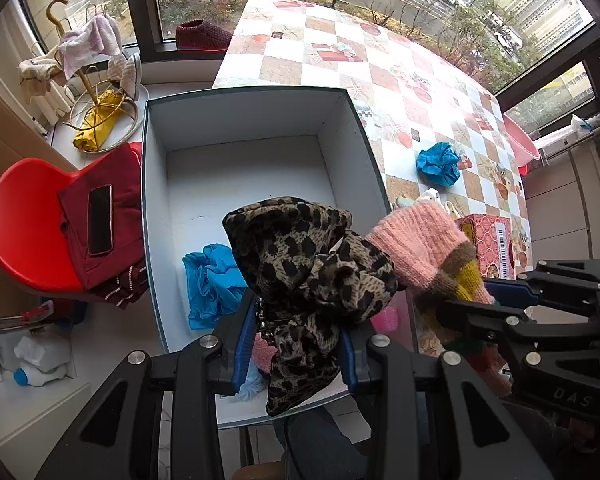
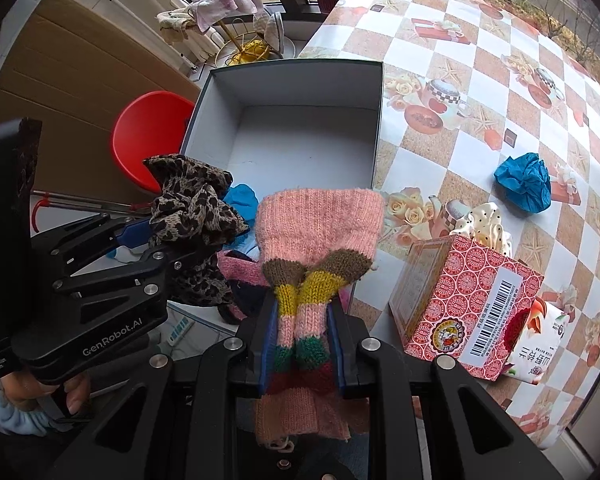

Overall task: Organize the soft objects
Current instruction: 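Carry the scarf and glove over the white box with both tools, then lower and open both tools to drop the scarf and glove into the box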

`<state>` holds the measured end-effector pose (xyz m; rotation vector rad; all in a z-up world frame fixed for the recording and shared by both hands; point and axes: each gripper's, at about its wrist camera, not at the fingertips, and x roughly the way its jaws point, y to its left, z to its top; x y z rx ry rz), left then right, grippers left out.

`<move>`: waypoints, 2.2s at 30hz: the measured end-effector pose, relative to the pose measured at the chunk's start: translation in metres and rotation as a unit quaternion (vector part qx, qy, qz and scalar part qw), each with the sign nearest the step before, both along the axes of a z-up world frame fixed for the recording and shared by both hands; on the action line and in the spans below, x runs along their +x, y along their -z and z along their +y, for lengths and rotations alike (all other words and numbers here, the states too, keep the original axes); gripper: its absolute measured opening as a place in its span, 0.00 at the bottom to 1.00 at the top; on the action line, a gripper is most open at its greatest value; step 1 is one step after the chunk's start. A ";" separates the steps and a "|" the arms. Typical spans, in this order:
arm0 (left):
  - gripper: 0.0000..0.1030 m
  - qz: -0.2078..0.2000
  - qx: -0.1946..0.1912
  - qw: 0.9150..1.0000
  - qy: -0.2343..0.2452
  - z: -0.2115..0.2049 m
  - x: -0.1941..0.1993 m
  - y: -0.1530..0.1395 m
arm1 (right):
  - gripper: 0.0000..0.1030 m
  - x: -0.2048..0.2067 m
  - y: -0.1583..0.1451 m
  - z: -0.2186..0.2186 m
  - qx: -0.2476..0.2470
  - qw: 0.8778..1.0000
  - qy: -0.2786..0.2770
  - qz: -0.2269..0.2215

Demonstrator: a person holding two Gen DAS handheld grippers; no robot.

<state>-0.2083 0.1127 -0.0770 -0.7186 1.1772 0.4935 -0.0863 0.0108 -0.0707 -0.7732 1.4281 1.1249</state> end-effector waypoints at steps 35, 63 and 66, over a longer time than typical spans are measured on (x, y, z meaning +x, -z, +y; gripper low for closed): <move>0.37 0.038 0.029 0.997 -0.065 0.110 0.048 0.046 | 0.23 0.047 0.071 0.126 -0.009 1.000 0.012 -0.001; 0.61 0.064 0.017 0.995 -0.070 0.093 0.044 0.061 | 0.23 0.053 0.086 0.113 -0.042 0.999 0.014 -0.005; 0.73 0.075 0.019 0.994 -0.076 0.094 0.038 0.059 | 0.24 0.052 0.084 0.112 -0.046 0.999 0.014 -0.005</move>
